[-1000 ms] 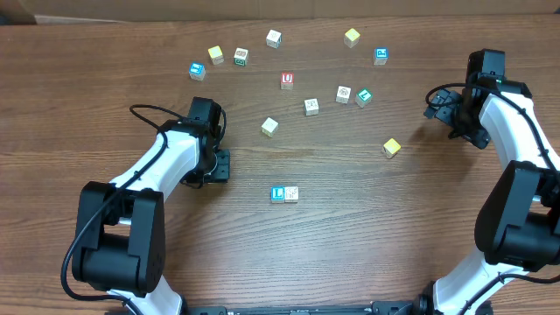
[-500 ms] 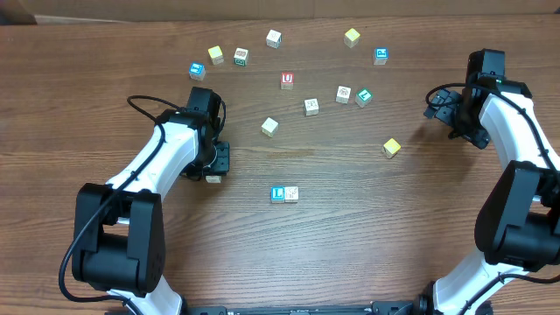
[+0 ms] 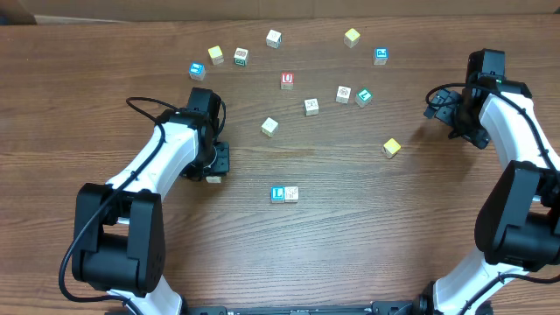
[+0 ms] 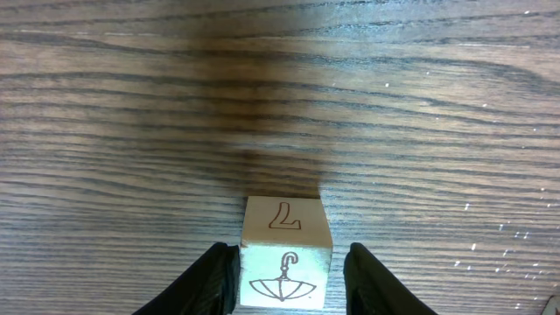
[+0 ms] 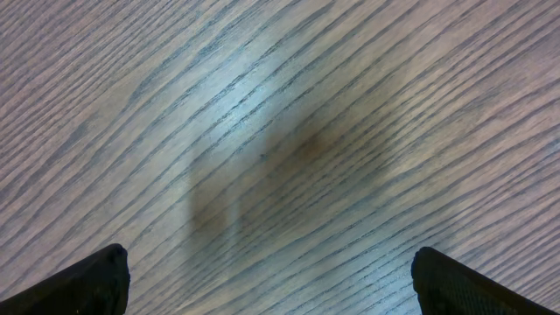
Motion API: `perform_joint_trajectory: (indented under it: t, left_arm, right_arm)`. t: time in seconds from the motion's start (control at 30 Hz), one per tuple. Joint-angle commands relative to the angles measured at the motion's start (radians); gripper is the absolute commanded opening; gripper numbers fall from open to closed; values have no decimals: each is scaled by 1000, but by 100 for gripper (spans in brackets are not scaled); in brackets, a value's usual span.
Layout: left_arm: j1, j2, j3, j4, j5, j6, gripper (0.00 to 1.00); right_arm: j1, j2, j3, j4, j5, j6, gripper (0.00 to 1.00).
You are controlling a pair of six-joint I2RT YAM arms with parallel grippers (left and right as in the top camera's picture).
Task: Form a horizontal line
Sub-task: 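Carry the 7 block with the left gripper toward the L block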
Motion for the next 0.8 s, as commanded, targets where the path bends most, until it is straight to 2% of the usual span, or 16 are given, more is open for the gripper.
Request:
perform_joint_trajectory:
  t: [0.0,0.27,0.57,0.77]
  left_arm:
    - [-7,9,-5,-3,16,-23,36]
    - [-13,9,-6,-13,64,-23,35]
    - [-78,9,-6,-14,92,-25,36]
    - [-138,9,-5,-23,92,-95,37]
  right_arm:
    - [-1,-21,21,4,6,-2,100]
    - [-1,-21,21,4,6,-2,100]
    - [-1,-21,21,4,6,-2,100]
    - [-1,-21,21,4,6,-2,100]
